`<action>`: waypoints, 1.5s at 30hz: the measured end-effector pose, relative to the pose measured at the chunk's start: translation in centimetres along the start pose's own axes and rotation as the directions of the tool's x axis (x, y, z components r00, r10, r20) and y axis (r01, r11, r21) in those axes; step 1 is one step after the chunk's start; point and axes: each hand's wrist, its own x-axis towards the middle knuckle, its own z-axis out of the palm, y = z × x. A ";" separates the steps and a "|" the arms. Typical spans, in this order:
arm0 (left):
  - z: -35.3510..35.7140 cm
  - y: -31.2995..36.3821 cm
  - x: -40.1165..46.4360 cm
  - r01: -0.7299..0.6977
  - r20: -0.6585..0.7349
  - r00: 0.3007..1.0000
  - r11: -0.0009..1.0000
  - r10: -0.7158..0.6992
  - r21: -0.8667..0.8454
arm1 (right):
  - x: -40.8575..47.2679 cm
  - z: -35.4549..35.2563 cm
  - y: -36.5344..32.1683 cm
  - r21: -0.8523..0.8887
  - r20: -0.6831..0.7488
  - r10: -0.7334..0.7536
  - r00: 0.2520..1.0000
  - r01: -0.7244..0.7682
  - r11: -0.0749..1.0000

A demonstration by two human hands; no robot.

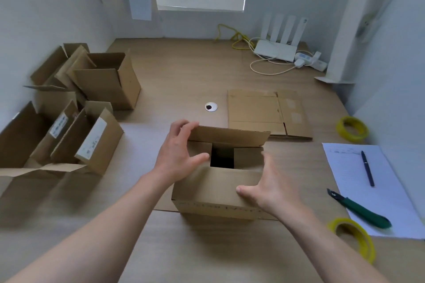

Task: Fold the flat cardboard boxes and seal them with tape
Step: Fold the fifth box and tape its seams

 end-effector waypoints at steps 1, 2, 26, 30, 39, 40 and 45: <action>0.0 -0.5 -0.4 -0.032 -0.012 0.999 0.999 0.032 0.015 | -0.2 -0.1 -0.1 -0.075 -0.054 -0.004 0.999 0.000 0.997; 0.2 -0.9 -0.9 -0.064 -0.007 0.998 0.998 0.065 0.026 | -0.3 -0.1 -0.2 -0.159 -0.115 -0.025 0.993 0.006 0.987; 6.1 3.4 -4.4 0.252 0.158 0.961 0.950 -0.225 -0.183 | -1.5 1.2 6.7 0.268 -0.060 -0.023 0.998 0.038 0.963; 6.5 4.2 -4.7 0.164 0.126 0.977 0.983 -0.174 0.085 | -1.6 1.9 7.0 0.247 -0.092 -0.028 0.995 0.050 0.968; 11.0 6.9 -7.1 0.068 0.224 0.952 0.862 -0.206 0.502 | -0.5 1.5 8.4 0.271 -0.038 -0.112 0.993 0.118 0.955; 10.8 6.8 -7.1 0.062 0.226 0.953 0.860 -0.201 0.506 | -0.3 1.0 9.1 0.329 0.006 -0.136 0.991 0.127 0.936; 10.6 7.1 -6.8 0.056 0.239 0.945 0.829 -0.224 0.556 | -2.1 -0.9 16.3 0.419 -0.136 -0.003 0.991 0.060 0.906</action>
